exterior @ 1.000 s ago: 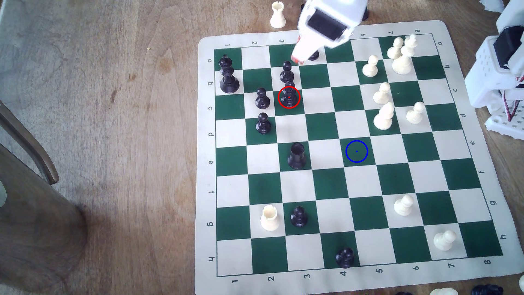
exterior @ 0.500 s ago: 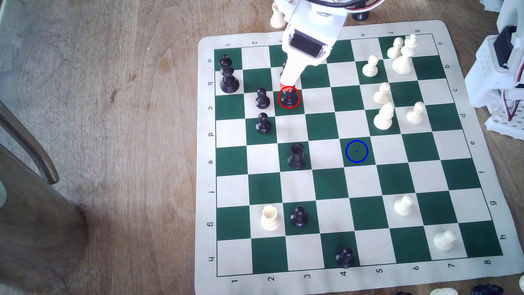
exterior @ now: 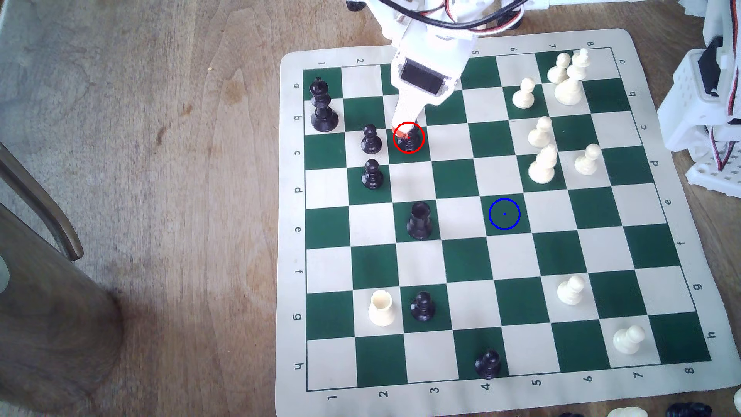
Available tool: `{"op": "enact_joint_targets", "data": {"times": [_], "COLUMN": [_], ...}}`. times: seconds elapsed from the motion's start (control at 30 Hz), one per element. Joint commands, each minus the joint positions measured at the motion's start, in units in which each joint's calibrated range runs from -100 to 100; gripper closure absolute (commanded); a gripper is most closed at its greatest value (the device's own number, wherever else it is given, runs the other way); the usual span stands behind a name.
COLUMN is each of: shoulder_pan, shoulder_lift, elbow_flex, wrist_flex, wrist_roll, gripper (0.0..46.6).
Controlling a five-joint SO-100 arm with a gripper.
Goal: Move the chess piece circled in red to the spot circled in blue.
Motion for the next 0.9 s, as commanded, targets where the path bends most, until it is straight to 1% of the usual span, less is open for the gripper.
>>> {"op": "enact_joint_targets", "data": {"times": [0.0, 0.27, 0.7, 0.73, 0.77, 0.87], "shoulder_pan": [-0.66, -0.43, -0.27, -0.20, -0.12, -0.04], "shoulder_lift": [-0.64, 0.89, 1.73, 1.99, 2.16, 2.16], "elbow_flex": [2.39, 2.57, 4.93, 4.84, 4.65, 4.65], "wrist_flex": [-4.34, -6.47, -8.76, -8.92, -8.92, -8.92], "wrist_roll": [-0.05, 0.20, 0.05, 0.15, 0.20, 0.20], "gripper": [29.2, 29.2, 31.7, 32.1, 33.8, 36.5]}}
